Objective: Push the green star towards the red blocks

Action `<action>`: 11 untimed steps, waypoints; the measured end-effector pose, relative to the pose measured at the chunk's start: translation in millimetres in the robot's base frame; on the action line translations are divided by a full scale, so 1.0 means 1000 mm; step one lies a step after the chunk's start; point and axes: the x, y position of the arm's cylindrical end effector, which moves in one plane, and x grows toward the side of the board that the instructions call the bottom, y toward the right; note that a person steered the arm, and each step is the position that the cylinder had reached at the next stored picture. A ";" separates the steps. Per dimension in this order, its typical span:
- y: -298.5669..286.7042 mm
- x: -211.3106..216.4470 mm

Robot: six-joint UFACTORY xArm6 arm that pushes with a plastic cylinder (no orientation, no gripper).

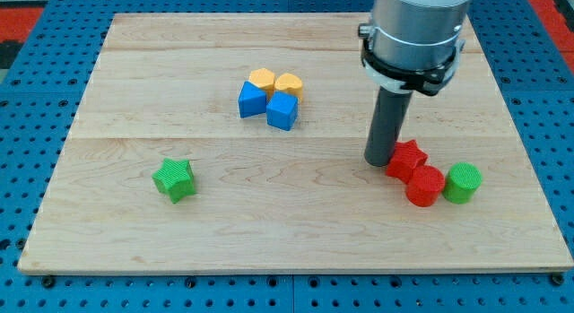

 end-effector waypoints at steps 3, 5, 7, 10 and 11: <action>-0.172 -0.010; -0.355 0.000; -0.263 0.047; -0.180 0.070; -0.090 0.072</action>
